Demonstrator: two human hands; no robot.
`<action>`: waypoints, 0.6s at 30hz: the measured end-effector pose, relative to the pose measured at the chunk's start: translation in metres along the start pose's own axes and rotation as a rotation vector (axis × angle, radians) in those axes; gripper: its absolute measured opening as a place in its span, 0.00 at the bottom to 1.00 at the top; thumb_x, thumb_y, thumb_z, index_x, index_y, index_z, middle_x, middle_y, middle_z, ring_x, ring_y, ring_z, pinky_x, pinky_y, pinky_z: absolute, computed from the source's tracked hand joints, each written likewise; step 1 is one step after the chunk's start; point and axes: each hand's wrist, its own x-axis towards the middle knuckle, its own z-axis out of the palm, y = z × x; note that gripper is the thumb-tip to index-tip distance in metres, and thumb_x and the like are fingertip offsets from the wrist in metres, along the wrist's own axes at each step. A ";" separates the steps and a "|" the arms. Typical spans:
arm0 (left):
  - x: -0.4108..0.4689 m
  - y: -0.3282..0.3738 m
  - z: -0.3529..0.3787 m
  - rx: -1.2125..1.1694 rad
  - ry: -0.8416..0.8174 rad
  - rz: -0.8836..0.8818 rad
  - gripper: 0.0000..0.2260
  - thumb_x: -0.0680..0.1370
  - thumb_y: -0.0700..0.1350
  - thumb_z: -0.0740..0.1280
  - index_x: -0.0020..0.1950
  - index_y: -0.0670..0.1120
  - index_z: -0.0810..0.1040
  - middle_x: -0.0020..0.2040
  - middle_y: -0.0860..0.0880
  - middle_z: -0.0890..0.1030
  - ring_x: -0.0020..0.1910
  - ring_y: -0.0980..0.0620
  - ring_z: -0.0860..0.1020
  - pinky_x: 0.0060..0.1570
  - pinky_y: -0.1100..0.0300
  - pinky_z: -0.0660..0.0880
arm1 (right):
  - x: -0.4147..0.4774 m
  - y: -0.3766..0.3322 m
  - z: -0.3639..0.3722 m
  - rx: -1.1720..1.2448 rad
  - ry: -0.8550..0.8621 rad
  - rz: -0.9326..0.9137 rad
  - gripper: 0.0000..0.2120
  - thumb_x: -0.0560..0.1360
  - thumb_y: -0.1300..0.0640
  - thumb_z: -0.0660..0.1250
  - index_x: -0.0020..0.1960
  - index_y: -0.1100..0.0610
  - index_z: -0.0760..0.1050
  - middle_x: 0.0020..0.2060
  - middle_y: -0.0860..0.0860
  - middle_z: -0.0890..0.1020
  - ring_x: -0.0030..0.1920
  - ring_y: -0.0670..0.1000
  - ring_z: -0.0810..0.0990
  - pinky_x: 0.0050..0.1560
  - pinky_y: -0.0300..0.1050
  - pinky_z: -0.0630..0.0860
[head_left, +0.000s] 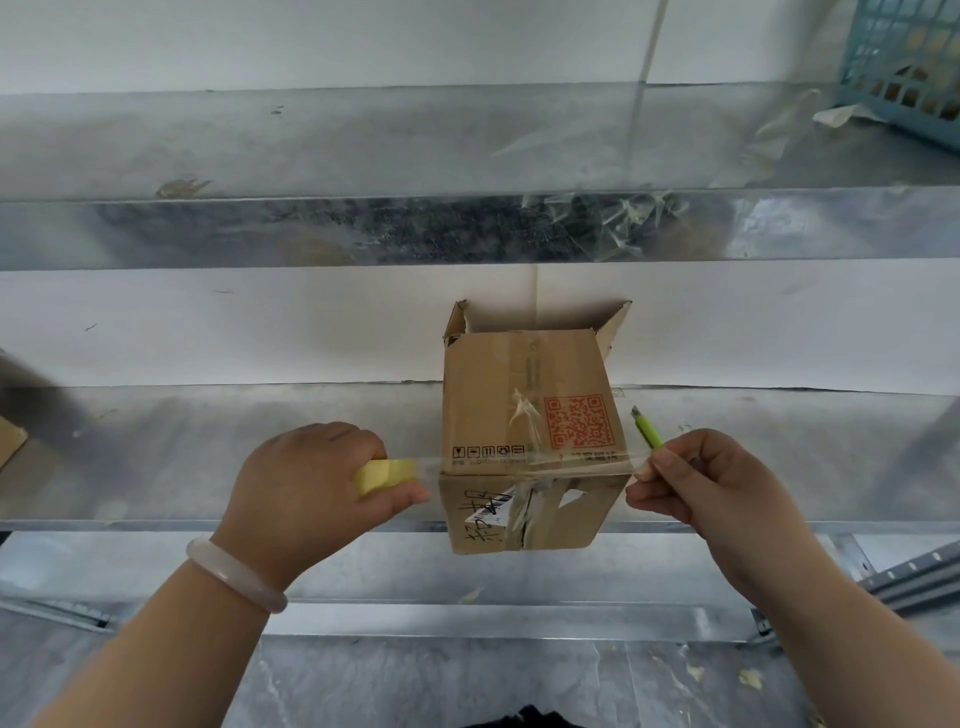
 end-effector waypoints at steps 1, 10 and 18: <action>0.000 0.000 0.001 0.003 -0.002 -0.004 0.26 0.69 0.74 0.54 0.33 0.54 0.76 0.28 0.58 0.72 0.27 0.57 0.71 0.26 0.63 0.69 | 0.001 0.002 0.000 0.000 0.002 0.000 0.05 0.79 0.67 0.62 0.45 0.66 0.74 0.34 0.58 0.84 0.37 0.56 0.85 0.39 0.42 0.82; 0.005 -0.001 0.012 -0.048 -0.019 -0.027 0.27 0.69 0.76 0.52 0.34 0.55 0.75 0.28 0.58 0.72 0.27 0.59 0.70 0.26 0.66 0.66 | 0.011 0.007 -0.001 0.106 -0.023 0.078 0.05 0.78 0.66 0.64 0.44 0.67 0.75 0.34 0.59 0.83 0.35 0.54 0.84 0.39 0.44 0.83; 0.011 -0.003 0.024 -0.058 -0.057 -0.034 0.32 0.68 0.78 0.46 0.35 0.54 0.76 0.29 0.58 0.74 0.29 0.60 0.72 0.28 0.63 0.69 | 0.027 0.026 0.006 0.425 -0.104 0.292 0.07 0.64 0.60 0.72 0.36 0.62 0.75 0.30 0.55 0.80 0.31 0.49 0.80 0.35 0.40 0.81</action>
